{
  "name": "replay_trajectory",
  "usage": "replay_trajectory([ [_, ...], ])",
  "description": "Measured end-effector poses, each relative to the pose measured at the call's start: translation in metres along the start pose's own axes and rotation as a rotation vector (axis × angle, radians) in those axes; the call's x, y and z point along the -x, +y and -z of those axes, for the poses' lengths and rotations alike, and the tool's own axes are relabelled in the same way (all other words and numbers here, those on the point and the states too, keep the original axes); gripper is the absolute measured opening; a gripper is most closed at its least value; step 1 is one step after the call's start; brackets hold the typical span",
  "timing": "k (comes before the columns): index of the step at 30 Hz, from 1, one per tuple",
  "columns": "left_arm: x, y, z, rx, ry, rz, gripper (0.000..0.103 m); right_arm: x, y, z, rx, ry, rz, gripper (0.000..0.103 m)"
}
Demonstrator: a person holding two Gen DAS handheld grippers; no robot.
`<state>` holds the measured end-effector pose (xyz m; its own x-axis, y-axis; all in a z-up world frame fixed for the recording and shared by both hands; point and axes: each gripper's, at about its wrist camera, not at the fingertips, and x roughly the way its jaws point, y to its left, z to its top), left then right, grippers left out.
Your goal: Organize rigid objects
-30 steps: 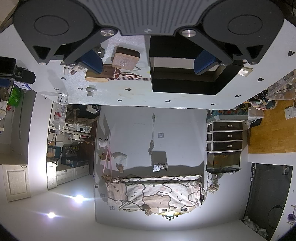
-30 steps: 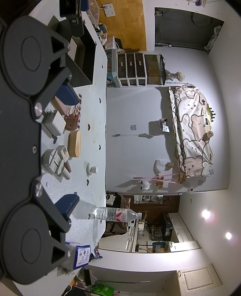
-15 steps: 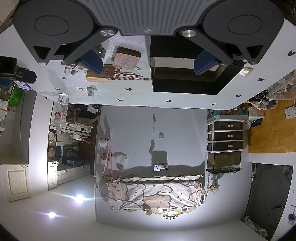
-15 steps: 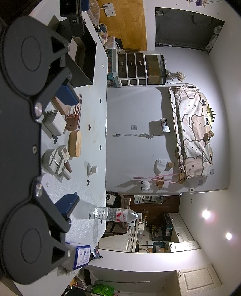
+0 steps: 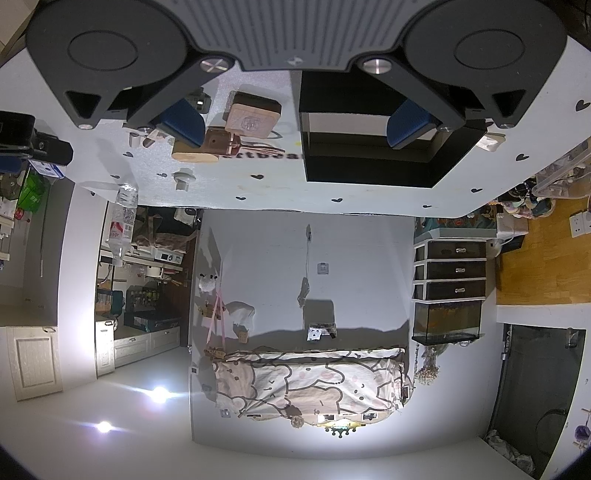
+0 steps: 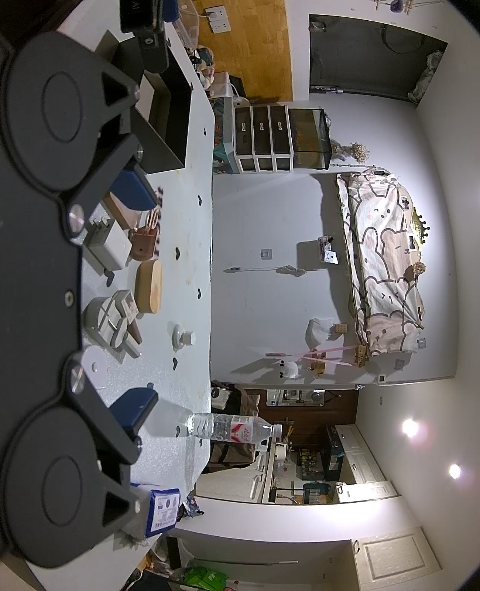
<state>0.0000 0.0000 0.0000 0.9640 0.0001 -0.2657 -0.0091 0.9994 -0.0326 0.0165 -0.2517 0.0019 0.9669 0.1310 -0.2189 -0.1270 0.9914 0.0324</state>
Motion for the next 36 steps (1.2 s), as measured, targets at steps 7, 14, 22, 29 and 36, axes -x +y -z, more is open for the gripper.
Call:
replay_trajectory([
  [7,-0.001,0.001,-0.001,0.002,-0.002,0.002,0.103,0.001,0.001,-0.001,-0.004,-0.006,-0.001,0.103],
  [14,-0.010,0.017,-0.011,-0.002,-0.015,-0.052,0.103,-0.009,-0.004,0.002,-0.022,0.012,0.005,0.103],
  [22,-0.028,0.051,-0.014,-0.014,-0.037,-0.149,0.103,-0.028,-0.019,0.009,-0.050,0.036,0.044,0.103],
  [29,-0.050,0.084,-0.019,-0.017,-0.017,-0.217,0.103,-0.050,-0.032,0.018,-0.095,0.093,0.169,0.103],
  [36,-0.076,0.122,-0.022,0.034,0.066,-0.269,0.103,-0.063,-0.055,0.028,-0.195,0.066,0.153,0.103],
])
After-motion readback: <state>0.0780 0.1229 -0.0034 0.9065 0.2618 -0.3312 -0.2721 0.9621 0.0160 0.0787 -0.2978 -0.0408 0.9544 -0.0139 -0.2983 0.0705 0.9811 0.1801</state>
